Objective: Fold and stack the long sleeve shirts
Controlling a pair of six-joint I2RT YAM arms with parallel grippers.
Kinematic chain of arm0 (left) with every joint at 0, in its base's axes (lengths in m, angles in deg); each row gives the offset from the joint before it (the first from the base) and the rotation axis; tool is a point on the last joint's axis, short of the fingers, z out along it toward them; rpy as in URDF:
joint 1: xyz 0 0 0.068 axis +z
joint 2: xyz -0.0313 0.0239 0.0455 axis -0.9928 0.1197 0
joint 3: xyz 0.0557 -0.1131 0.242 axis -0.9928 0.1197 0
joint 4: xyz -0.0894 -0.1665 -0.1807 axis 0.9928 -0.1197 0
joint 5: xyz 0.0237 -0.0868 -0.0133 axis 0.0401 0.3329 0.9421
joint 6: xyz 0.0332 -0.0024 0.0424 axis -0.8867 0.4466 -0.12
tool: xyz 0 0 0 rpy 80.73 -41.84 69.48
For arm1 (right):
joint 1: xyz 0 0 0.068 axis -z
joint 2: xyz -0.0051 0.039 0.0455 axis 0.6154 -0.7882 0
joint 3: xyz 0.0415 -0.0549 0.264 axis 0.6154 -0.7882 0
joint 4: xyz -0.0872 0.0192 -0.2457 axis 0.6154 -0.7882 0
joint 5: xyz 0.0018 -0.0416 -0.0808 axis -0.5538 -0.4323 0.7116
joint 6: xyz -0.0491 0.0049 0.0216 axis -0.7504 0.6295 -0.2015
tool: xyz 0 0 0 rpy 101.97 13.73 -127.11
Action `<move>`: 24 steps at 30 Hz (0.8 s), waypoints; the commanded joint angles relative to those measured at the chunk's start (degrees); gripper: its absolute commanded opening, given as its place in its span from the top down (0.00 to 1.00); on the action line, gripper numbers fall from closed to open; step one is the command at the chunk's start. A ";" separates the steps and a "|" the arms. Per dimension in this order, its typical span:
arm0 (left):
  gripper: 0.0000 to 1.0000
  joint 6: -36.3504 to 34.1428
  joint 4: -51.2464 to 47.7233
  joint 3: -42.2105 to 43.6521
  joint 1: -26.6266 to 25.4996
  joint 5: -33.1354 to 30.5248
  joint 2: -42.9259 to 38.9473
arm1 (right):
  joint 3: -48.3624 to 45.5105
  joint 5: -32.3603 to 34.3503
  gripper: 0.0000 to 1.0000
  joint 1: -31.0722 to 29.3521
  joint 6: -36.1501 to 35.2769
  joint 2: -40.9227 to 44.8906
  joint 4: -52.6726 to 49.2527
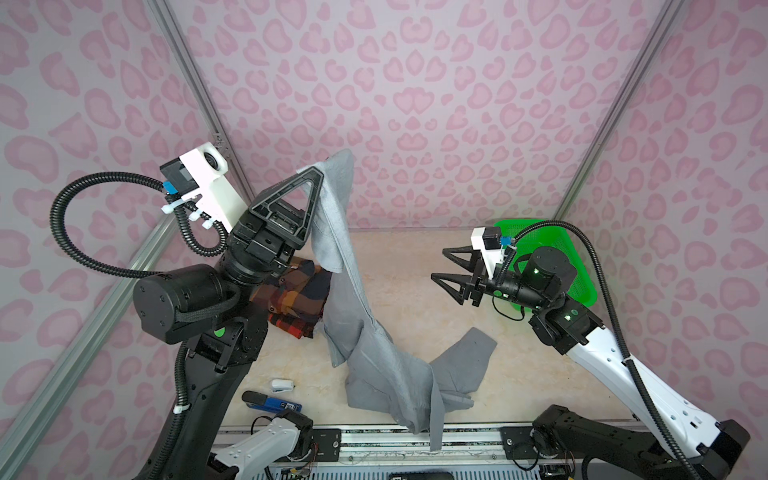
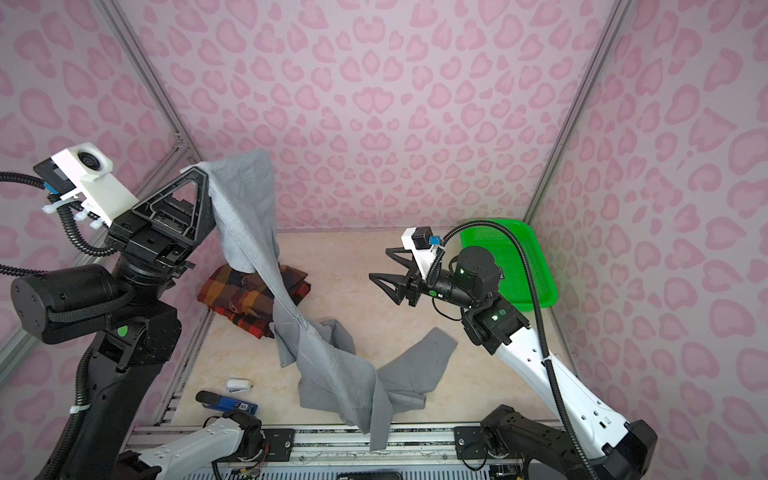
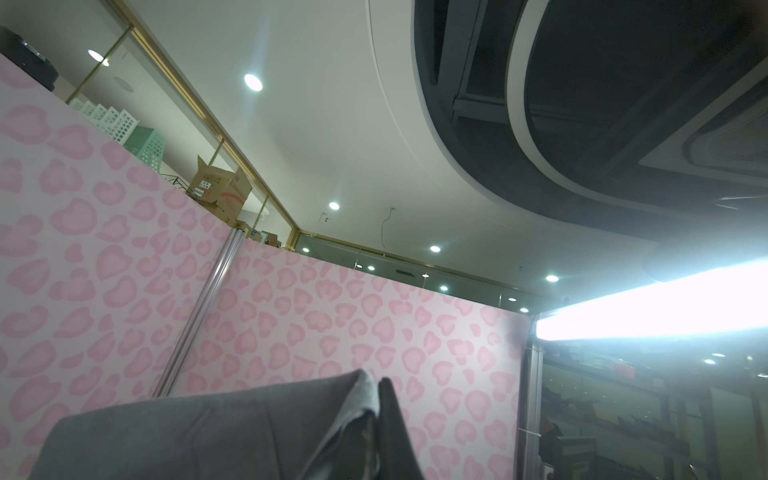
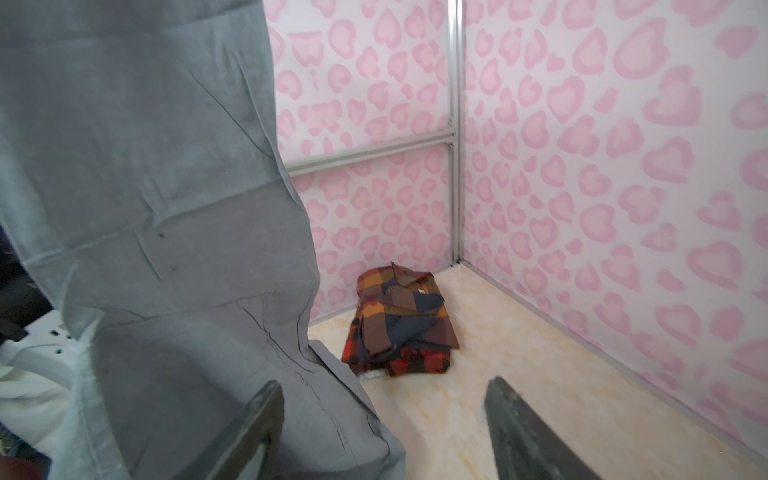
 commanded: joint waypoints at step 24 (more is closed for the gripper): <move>0.96 0.24 4.86 -11.08 -15.31 12.40 14.77 | 13.69 -17.09 0.19 -1.56 11.24 -22.30 24.15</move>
